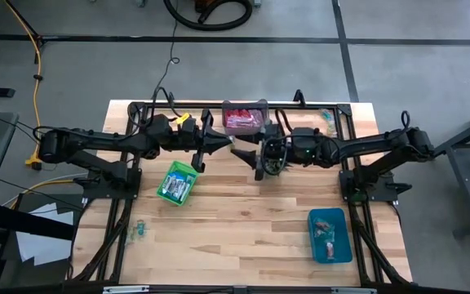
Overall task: Sort candy
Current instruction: Put the transparent candy into the blue bin
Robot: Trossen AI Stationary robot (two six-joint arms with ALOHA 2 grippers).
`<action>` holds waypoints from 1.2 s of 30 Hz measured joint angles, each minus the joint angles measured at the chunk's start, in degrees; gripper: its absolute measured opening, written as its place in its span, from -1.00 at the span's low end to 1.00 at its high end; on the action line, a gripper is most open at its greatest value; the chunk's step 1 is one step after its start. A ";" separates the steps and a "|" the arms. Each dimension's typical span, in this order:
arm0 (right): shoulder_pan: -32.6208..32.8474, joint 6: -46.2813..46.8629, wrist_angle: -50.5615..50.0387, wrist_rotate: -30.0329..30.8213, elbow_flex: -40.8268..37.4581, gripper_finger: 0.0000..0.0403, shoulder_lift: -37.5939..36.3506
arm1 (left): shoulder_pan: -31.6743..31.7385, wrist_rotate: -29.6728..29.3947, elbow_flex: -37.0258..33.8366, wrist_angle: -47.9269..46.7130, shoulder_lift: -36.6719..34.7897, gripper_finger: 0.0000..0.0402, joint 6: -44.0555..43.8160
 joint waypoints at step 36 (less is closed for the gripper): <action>0.39 -0.19 1.40 -2.36 0.04 -0.26 2.19 | -0.05 -0.39 0.02 -0.34 0.13 -1.00 0.05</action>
